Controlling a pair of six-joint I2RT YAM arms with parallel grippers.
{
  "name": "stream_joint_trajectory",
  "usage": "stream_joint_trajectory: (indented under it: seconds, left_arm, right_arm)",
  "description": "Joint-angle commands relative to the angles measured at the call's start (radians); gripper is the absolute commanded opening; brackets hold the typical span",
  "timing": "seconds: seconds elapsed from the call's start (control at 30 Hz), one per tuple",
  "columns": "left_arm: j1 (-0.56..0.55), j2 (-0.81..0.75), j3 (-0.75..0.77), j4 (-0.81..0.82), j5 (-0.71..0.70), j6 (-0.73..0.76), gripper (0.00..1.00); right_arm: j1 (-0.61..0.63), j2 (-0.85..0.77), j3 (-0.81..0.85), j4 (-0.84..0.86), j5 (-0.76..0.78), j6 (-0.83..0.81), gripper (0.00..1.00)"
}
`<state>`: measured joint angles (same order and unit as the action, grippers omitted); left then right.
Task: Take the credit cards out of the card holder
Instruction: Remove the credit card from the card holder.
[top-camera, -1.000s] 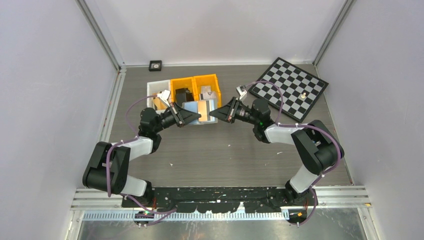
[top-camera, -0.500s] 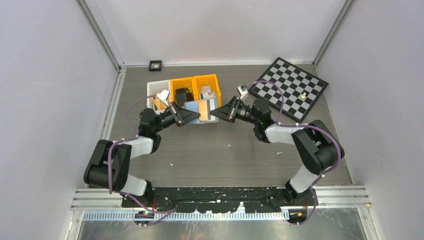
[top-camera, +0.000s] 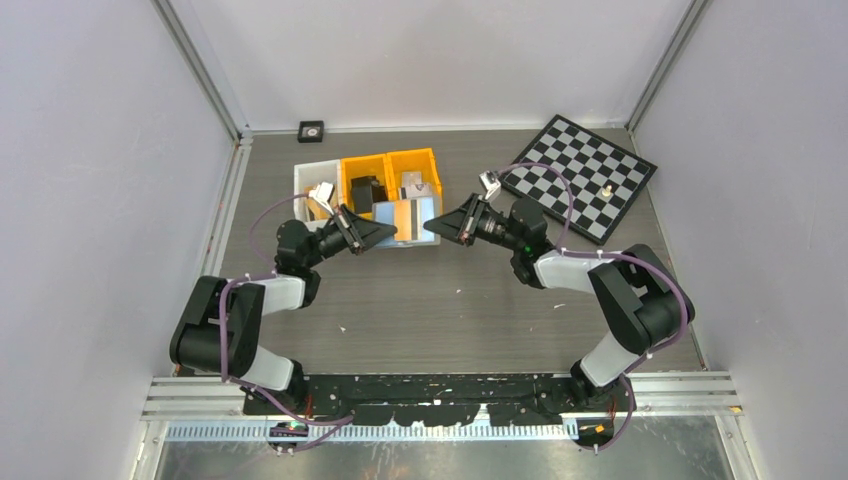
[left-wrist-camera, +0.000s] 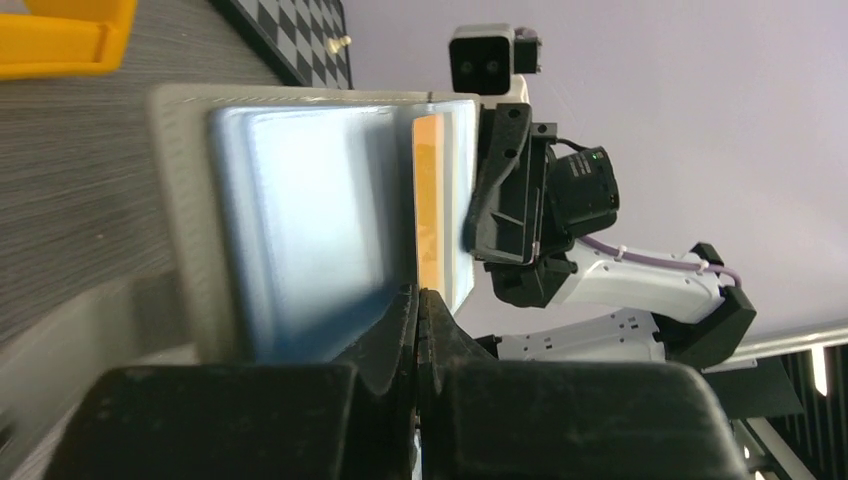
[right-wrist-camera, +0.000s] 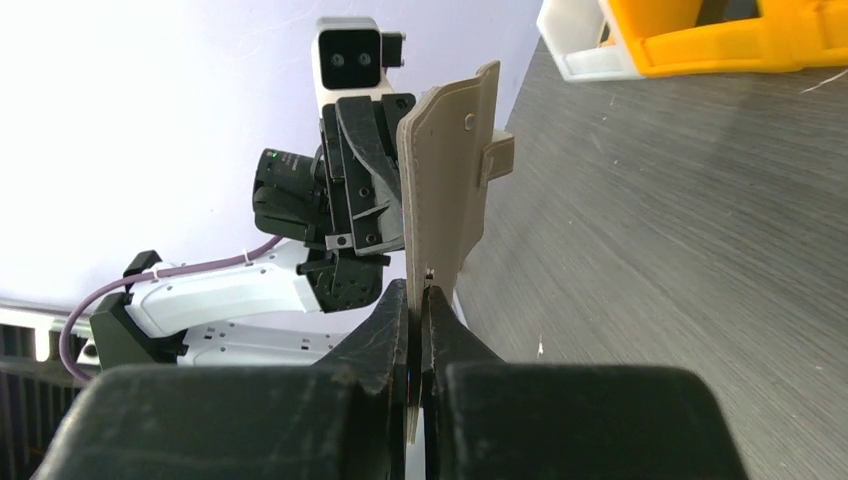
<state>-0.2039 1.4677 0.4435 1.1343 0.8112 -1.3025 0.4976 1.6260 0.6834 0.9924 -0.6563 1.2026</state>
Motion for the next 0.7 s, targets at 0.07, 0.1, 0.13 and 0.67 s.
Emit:
stream_joint_trajectory:
  seconds: [0.07, 0.1, 0.13, 0.67]
  left_arm:
    - [0.051, -0.034, -0.030, 0.012, -0.036, 0.026, 0.00]
    - [0.053, -0.036, -0.030, -0.001, -0.038, 0.031, 0.00]
    - [0.053, -0.036, -0.028, -0.008, -0.038, 0.035, 0.00]
    - [0.062, -0.056, -0.021, -0.068, -0.039, 0.079, 0.00]
  right_arm:
    - [-0.036, -0.074, -0.022, 0.011, 0.046, -0.032, 0.01]
    - [-0.037, -0.069, -0.022, 0.013, 0.046, -0.030, 0.00]
    - [-0.038, -0.064, -0.020, 0.015, 0.044, -0.028, 0.01]
    - [-0.046, -0.017, -0.016, 0.045, 0.039, 0.000, 0.01]
